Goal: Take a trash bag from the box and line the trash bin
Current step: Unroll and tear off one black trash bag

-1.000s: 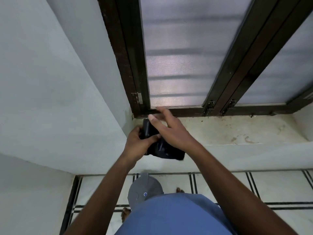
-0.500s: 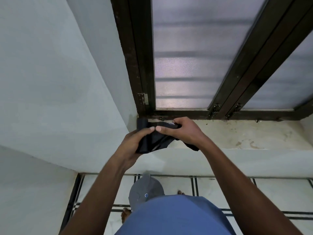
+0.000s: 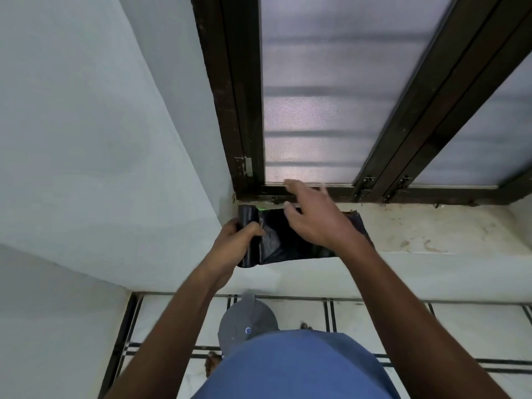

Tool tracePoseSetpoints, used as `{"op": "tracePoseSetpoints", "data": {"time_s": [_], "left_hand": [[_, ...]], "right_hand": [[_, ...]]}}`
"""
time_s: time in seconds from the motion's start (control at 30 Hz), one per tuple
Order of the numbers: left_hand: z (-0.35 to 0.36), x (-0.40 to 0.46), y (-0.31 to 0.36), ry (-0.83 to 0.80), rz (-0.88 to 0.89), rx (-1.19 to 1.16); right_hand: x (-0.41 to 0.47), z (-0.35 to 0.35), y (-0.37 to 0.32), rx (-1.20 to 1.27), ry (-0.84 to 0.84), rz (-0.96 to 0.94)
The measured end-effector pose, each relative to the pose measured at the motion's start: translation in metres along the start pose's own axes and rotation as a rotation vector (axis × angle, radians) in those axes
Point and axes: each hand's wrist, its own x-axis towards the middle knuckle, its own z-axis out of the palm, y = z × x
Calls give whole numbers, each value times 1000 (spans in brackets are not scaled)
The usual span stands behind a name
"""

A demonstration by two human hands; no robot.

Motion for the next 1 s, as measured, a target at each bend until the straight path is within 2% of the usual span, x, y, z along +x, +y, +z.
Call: {"op": "tracePoseSetpoints", "data": {"time_s": [0.07,0.13,0.37,0.6,0.7,0.77,0.87,0.93,1.0], "left_hand": [[2,0,0,-46,-20,-59],[1,-2,2,-104,-13,-116],[-17,-5,4,-129,-39,-268],[-24,2,3,-81,-64,-240],[-27,3,5,-41,-62,-227],[-25,3,6,-38,-54,-191],[-18,1,7,-33,-15,-120],[-15,1,8,-33,3,-106],[-12,0,10,-54,15,-96]], "right_hand": [[1,5,-13,305,-148,13],[0,12,-18,374,-178,32],[2,20,-5,374,-50,86],[1,11,8,290,9,134],[1,6,11,153,13,169],[0,2,11,-31,7,176],[0,1,6,-241,76,79],[1,0,-2,-180,126,15],[1,1,-11,21,59,-10]]}}
